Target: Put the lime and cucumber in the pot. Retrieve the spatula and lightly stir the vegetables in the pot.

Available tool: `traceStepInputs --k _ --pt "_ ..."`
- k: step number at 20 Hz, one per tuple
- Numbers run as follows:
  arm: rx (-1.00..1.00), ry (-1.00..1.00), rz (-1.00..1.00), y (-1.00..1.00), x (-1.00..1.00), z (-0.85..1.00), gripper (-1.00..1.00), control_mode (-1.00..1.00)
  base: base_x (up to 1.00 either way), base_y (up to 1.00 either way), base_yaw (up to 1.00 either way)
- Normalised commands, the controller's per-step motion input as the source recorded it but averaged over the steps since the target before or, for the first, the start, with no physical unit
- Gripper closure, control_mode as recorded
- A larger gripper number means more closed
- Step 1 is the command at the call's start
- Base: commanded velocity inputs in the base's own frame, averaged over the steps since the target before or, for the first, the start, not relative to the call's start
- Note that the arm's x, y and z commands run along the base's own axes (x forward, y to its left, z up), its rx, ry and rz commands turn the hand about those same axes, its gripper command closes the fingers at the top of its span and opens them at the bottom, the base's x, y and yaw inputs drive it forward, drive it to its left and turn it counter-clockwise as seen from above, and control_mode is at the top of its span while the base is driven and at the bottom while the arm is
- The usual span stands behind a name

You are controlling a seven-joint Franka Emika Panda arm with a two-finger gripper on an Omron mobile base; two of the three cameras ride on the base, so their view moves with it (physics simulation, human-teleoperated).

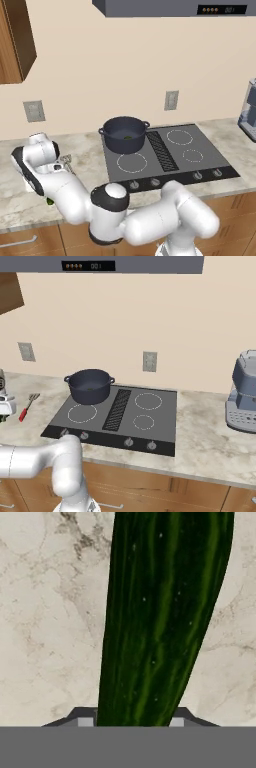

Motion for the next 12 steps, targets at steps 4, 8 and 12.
traceStepInputs --k 4,8,12 --pt "0.12 -0.17 -0.03 -0.90 -0.56 0.66 1.00 -1.00 0.00 0.00 0.00" --pt "0.11 -0.26 -0.02 -0.84 0.00 0.96 1.00 -1.00 0.00 0.00 0.00" --pt "0.01 -0.25 0.00 -0.77 0.35 1.00 1.00 -1.00 0.00 0.00 0.00"
